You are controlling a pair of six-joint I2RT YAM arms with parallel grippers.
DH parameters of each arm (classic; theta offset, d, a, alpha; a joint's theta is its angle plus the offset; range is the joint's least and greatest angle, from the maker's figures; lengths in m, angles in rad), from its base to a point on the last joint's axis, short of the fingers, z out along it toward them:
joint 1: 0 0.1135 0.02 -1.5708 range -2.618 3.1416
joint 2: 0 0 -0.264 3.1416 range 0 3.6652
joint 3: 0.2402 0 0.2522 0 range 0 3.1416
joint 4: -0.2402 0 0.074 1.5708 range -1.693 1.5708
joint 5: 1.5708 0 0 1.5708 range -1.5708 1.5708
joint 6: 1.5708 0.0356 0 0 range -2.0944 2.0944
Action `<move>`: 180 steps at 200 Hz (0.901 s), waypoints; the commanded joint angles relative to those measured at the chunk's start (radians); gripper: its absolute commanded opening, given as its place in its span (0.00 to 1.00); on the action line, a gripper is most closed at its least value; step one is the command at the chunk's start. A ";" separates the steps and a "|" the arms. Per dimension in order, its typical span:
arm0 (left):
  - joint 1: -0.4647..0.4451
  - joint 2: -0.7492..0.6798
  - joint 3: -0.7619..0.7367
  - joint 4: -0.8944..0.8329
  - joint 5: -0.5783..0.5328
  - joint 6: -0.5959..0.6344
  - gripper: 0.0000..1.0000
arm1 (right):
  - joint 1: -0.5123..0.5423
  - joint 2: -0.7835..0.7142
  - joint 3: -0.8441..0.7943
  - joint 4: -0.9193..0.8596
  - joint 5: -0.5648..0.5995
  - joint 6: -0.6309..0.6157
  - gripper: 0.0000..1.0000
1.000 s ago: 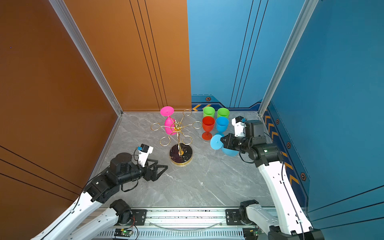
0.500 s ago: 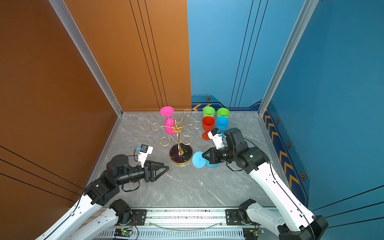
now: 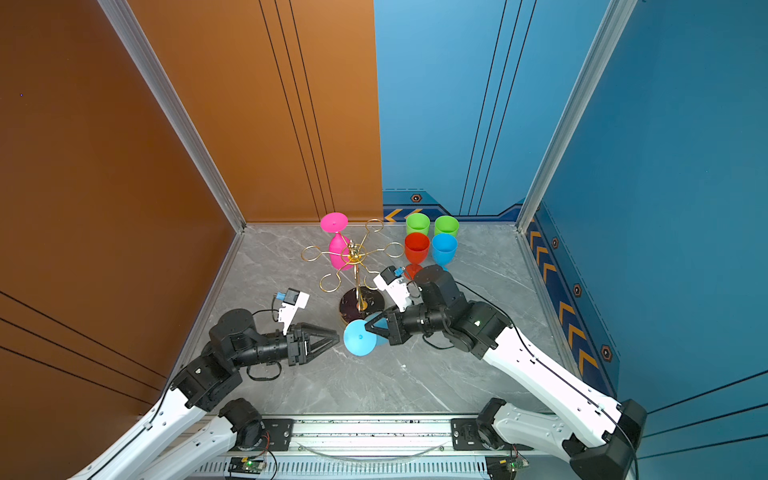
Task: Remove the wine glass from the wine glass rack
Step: 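Carry the blue glass toward the left gripper while the left gripper reaches to it, then grasp the blue glass foot with the left gripper while the right releases it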
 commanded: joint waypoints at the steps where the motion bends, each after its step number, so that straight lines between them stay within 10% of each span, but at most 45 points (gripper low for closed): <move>1: -0.014 -0.007 -0.011 0.042 0.042 -0.019 0.56 | 0.033 0.012 0.003 0.078 -0.015 0.012 0.00; 129: -0.062 0.012 -0.002 0.056 0.068 -0.039 0.02 | 0.061 0.040 0.008 0.108 0.018 0.018 0.00; 180: -0.077 0.014 0.003 0.055 0.068 -0.043 0.00 | 0.046 0.004 0.005 0.058 0.027 0.002 0.21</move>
